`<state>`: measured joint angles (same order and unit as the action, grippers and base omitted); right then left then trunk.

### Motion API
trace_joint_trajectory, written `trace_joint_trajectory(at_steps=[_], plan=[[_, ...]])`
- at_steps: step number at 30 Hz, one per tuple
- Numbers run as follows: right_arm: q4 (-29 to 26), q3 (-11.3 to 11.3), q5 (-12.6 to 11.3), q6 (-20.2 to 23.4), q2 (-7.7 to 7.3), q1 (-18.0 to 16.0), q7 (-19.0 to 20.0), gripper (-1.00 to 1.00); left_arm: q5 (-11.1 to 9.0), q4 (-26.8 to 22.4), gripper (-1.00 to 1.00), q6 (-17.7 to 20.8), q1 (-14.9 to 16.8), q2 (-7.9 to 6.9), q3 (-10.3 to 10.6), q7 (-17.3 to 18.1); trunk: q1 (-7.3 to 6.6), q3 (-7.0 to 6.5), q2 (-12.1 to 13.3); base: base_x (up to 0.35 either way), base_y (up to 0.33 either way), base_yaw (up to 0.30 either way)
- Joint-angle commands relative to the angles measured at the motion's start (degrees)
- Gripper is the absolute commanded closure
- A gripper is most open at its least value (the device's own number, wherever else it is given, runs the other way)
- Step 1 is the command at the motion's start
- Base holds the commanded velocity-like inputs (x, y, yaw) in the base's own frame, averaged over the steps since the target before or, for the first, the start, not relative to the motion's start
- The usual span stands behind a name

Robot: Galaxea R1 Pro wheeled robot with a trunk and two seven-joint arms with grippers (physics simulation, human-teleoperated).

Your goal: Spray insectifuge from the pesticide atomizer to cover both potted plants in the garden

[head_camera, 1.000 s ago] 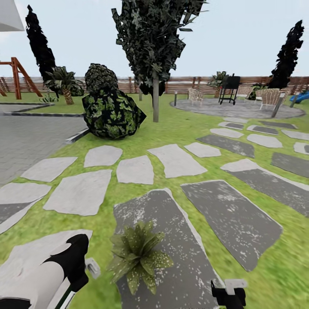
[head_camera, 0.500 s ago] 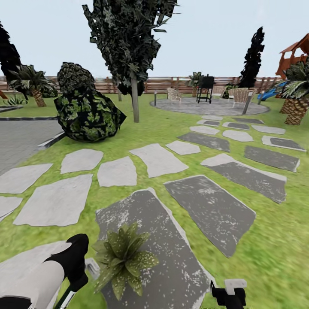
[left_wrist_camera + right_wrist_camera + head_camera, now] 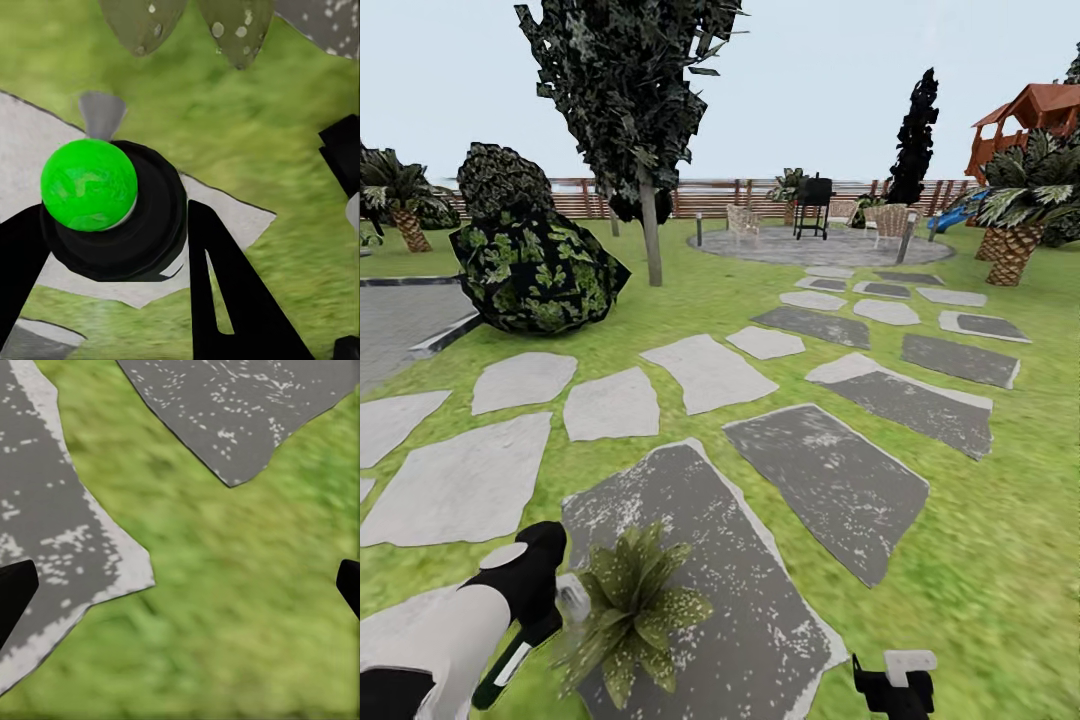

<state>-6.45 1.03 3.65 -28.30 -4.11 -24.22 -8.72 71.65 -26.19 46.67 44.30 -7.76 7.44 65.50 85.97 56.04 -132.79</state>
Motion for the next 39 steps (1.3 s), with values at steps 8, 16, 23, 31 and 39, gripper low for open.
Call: trace_joint_trajectory(at_steps=[8, 16, 23, 31, 39], plan=[[0.0, 0.1, 0.3, -0.1, -0.02, 0.0, -0.4, -1.0, 0.8, -0.1, 1.0, 0.3, 0.0, -0.27, 0.3, 0.0, -0.01, 0.06, 0.0, -0.05, 0.046, 0.0], [0.0, 0.1, 0.3, -0.1, 0.07, 0.0, -0.4, -1.0, 0.8, -0.1, 1.0, 0.3, 0.0, 0.09, 0.4, -0.2, -0.01, 0.06, 0.0, -0.075, 0.274, -0.051], [0.0, 0.2, 0.3, -0.1, 0.07, 0.0, -0.4, -1.0, 0.7, -0.2, 1.0, 0.3, 0.0, 0.43, 0.4, -0.2, -0.01, 0.06, 0.0, -0.001, 0.241, -0.211], [0.0, 0.1, 0.3, -0.1, 0.07, 0.0, -0.4, -1.0, 0.7, -1.9, 1.0, 0.6, 1.3, 2.18, 1.1, -0.1, -0.01, 0.06, 0.0, 0.0, 0.008, -0.006], [0.0, 0.2, 0.3, -0.1, 0.07, 0.0, -0.4, -1.0, 0.7, -2.1, 1.0, 0.3, 0.8, 1.71, 1.4, -0.1, -0.01, 0.06, 0.0, 0.0, 0.0, 0.0]])
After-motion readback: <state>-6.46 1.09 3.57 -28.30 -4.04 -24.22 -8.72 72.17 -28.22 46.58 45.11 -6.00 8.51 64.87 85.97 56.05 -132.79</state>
